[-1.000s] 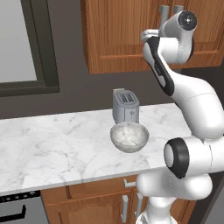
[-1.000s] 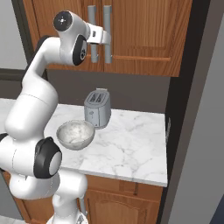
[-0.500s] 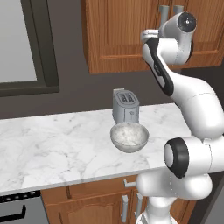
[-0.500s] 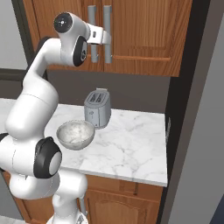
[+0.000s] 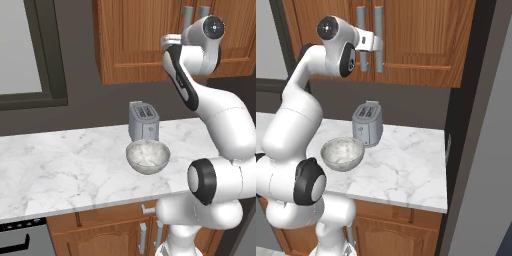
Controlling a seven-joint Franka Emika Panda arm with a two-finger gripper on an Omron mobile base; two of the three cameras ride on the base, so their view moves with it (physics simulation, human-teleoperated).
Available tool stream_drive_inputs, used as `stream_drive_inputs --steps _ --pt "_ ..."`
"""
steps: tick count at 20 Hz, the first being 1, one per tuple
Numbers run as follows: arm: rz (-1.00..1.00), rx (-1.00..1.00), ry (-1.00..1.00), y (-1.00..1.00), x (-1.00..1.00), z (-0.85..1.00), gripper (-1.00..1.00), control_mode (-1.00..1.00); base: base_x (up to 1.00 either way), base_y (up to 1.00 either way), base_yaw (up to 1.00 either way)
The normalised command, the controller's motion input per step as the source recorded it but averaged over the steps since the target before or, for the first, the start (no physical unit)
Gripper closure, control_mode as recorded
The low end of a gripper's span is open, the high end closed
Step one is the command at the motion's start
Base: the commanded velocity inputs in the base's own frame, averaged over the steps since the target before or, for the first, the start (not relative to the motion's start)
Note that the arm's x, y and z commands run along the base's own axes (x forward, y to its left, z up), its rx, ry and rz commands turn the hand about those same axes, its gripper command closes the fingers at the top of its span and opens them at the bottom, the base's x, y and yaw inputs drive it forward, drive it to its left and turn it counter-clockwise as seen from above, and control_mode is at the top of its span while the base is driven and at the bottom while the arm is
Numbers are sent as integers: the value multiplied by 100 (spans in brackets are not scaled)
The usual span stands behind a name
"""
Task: Open the cabinet and setup a tea strainer by placing it in the bowl upright.
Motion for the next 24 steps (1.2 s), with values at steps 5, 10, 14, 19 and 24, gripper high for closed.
stream_drive_inputs --steps 5,10,14,19,24 --pt "-3 0 0 18 -47 12 100 -100 0 0 0" --pt "-3 -3 0 47 -85 15 100 -100 0 0 0" --pt "-7 -4 0 56 -94 14 100 -100 0 0 0" --pt "-10 -4 0 63 -91 16 100 -100 0 0 0" --pt "-14 -7 3 79 -77 10 100 -100 0 0 0"
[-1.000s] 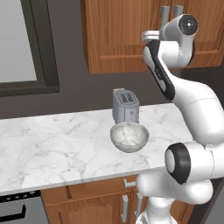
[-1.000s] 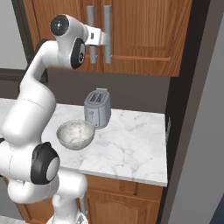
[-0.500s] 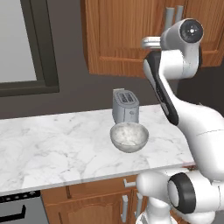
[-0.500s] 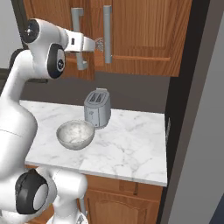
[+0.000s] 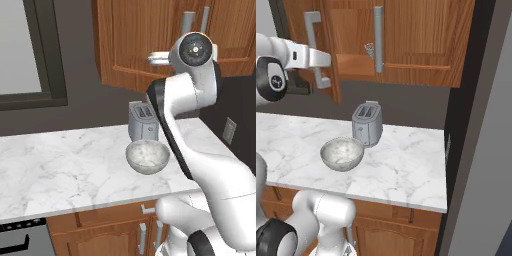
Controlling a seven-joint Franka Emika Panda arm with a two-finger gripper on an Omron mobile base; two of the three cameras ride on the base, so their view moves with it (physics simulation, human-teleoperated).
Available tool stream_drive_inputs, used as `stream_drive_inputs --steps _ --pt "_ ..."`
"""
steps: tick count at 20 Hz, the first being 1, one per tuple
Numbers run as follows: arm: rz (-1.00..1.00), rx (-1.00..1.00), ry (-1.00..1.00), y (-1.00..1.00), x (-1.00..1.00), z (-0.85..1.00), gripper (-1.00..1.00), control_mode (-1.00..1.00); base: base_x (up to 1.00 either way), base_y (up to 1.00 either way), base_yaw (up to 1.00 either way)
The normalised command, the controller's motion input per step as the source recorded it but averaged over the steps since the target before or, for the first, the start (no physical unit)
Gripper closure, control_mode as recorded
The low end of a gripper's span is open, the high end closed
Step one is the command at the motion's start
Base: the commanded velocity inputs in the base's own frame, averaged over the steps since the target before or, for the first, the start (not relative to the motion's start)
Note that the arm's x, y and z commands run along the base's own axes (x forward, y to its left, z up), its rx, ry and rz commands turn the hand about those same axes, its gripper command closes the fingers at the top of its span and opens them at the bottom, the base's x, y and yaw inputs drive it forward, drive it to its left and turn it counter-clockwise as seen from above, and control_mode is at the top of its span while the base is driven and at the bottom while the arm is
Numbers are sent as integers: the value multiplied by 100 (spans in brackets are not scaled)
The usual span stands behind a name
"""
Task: Open the cabinet and setup a tea strainer by placing it in the bowl upright.
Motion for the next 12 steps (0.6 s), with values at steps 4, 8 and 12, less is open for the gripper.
stream_drive_inputs --steps 4,8,12 --pt "-17 -7 6 85 -61 1 100 -100 0 0 0" --pt "-14 -7 5 83 -43 0 100 -100 0 0 0" --pt "-10 -3 0 50 -6 0 100 -100 0 0 0"
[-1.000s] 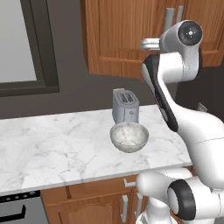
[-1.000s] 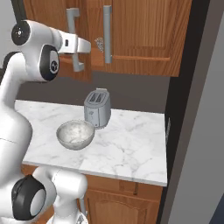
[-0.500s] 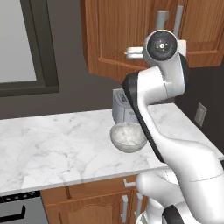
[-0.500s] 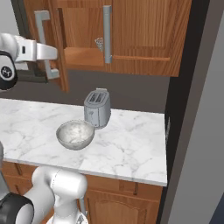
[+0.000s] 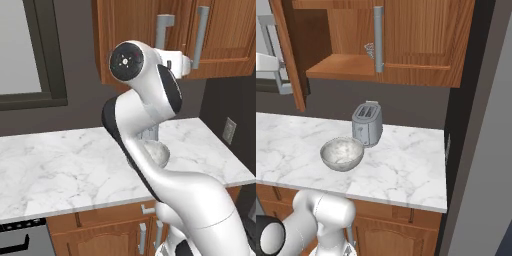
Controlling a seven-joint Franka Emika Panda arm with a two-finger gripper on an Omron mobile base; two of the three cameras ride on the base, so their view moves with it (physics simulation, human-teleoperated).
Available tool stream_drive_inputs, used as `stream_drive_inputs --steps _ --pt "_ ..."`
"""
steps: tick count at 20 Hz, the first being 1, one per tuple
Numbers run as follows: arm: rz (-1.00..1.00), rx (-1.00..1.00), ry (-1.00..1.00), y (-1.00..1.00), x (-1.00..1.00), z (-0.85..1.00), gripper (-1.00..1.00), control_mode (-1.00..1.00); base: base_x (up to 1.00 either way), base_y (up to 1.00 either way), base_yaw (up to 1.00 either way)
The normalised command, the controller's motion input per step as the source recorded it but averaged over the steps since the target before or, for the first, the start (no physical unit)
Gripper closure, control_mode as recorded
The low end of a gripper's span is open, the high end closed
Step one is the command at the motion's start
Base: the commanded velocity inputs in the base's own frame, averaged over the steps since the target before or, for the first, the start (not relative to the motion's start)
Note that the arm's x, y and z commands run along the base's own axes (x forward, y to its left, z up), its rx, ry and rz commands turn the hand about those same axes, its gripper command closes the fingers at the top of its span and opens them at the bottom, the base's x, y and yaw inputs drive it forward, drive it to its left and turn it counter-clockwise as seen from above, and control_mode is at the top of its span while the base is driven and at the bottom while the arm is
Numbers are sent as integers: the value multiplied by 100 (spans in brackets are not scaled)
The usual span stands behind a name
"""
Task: Open the cabinet and setup a tea strainer by placing it in the bowl upright.
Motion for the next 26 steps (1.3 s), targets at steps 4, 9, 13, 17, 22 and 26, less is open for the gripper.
stream_drive_inputs --steps 4,9,13,17,22,26 --pt "-9 -2 0 35 0 0 100 -100 0 0 0" --pt "-3 -1 0 20 0 0 -100 -100 0 0 0" --pt "0 0 1 4 0 0 -100 -100 0 0 0" --pt "-2 0 1 9 -2 4 -100 -100 0 0 0" --pt "-1 0 0 2 -45 11 -100 -100 0 0 0" --pt "0 11 0 -11 -82 21 -100 -100 0 0 0"
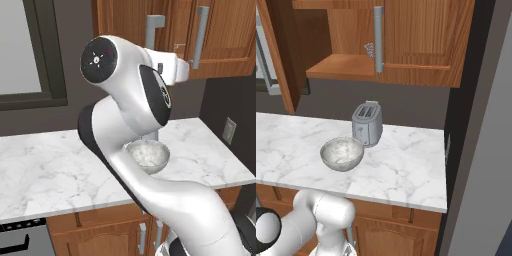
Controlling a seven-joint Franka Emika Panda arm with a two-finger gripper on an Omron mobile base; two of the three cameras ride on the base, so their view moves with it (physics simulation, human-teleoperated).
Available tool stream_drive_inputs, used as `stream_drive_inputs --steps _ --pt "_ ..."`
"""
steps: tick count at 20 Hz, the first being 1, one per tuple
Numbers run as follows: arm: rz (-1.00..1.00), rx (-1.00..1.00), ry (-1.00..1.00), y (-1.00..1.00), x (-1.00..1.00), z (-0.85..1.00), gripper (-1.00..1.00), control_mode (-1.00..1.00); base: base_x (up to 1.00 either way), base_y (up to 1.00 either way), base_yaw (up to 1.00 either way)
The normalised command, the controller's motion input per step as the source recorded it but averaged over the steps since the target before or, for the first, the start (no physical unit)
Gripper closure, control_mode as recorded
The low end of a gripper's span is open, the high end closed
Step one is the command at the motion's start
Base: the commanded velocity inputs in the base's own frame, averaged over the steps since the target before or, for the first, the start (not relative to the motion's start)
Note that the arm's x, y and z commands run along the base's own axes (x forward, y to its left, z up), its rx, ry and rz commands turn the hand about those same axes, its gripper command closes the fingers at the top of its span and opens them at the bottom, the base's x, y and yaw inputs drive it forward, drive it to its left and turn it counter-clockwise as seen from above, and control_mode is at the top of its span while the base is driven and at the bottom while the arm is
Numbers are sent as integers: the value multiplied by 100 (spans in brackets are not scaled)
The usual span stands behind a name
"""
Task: Open the cabinet and setup a tea strainer by placing it in the bowl upright.
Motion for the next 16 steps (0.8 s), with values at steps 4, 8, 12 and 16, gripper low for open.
stream_drive_inputs --steps 4,8,12,16 --pt "11 34 2 -56 -47 2 -100 -100 0 0 0" --pt "34 48 0 -67 -15 0 -100 -100 0 0 0" --pt "39 48 0 -57 -2 0 -100 -100 0 0 0" --pt "42 49 0 -49 2 -1 -100 -100 0 0 0"
